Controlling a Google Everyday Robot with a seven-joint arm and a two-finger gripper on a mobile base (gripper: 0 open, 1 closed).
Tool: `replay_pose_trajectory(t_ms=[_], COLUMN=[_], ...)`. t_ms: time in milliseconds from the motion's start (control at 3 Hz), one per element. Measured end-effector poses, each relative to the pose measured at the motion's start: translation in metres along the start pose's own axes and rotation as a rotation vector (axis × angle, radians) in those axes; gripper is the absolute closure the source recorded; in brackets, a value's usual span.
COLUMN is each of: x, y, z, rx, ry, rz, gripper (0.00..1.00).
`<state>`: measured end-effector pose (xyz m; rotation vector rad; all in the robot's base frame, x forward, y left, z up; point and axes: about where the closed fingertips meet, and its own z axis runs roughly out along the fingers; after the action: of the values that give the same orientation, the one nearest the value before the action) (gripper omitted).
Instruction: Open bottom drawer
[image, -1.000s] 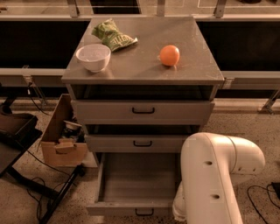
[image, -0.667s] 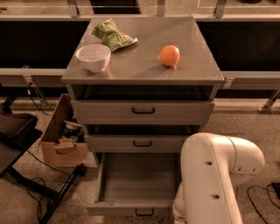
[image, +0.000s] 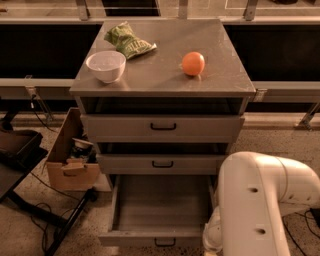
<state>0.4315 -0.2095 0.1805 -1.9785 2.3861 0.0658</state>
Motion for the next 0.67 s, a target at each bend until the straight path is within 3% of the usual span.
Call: replay_pose_trajectory(t_ms=[333,667], x=[0.015,0.053], y=[-0.004,0.007], z=[-0.025,-0.096], rx=[0.041,0.107], ry=[-0.040,-0.078], rz=[0.001,0.026], gripper=[0.00,0.00])
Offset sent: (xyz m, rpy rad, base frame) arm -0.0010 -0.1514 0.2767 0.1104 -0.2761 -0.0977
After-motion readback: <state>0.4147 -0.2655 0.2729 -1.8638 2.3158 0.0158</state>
